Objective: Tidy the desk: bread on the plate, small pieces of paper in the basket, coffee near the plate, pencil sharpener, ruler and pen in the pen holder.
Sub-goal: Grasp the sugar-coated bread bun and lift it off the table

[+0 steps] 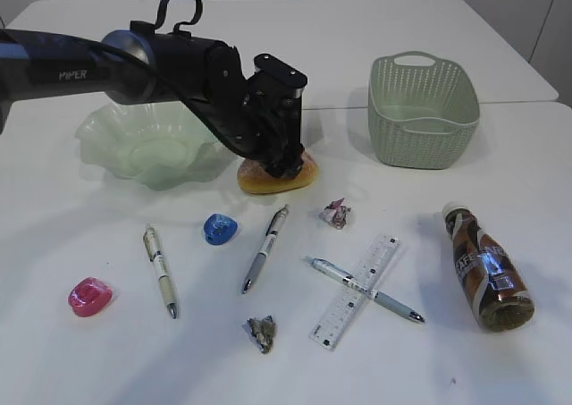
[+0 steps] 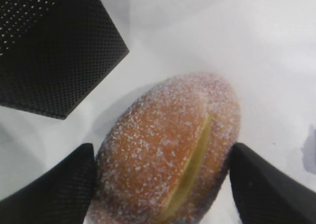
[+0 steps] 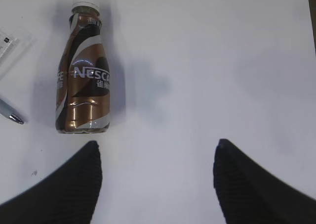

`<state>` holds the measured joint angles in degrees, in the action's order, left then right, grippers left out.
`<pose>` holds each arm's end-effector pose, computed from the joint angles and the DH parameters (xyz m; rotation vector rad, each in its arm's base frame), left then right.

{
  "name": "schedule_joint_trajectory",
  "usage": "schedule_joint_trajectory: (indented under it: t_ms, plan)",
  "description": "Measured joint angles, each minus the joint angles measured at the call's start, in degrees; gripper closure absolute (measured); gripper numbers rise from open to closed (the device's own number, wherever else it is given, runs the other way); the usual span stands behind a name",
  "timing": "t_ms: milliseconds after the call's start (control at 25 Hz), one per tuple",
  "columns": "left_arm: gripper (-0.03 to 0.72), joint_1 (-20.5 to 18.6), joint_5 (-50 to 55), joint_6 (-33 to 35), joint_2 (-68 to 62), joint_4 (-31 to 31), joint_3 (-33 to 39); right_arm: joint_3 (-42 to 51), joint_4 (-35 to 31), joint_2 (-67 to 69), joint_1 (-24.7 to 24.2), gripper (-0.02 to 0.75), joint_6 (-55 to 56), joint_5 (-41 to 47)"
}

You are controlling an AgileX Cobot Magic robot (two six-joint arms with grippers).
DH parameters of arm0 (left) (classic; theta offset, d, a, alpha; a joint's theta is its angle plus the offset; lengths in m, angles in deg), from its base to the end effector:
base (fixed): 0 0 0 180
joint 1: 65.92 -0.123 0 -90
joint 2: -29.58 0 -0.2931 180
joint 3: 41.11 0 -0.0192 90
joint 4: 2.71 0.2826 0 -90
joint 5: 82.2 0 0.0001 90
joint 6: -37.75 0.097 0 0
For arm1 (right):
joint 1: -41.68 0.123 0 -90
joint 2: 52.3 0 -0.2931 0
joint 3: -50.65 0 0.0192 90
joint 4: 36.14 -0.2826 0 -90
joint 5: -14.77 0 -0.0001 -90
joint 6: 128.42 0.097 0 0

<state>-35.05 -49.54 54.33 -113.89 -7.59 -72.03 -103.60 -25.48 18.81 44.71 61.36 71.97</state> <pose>0.4777 -0.2908 0.1273 0.9555 2.3551 -0.1853 0.2310 -0.0029 0.2997 0.0705 2.6673 -0.1702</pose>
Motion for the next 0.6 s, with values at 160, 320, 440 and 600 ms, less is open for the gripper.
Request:
schedule_joint_trajectory:
  t_ms: [160, 320, 440, 600]
  plan:
    - [0.095, 0.0, 1.4, 0.2, 0.0, 0.0, -0.3, 0.0, 0.1, 0.0, 0.0, 0.187, 0.0, 0.0]
    - [0.099, 0.0, 4.3, 0.4, -0.1, 0.0, -0.3, 0.0, 0.1, 0.0, 0.0, 0.187, 0.0, -0.1]
    - [0.099, 0.0, 4.9, 0.4, -0.1, 0.0, -0.3, 0.0, 0.1, 0.0, 0.0, 0.187, 0.0, -0.1]
    - [0.101, 0.0, 5.3, 0.4, -0.1, 0.0, -0.4, 0.0, 0.3, 0.0, 0.0, 0.187, 0.0, -0.6]
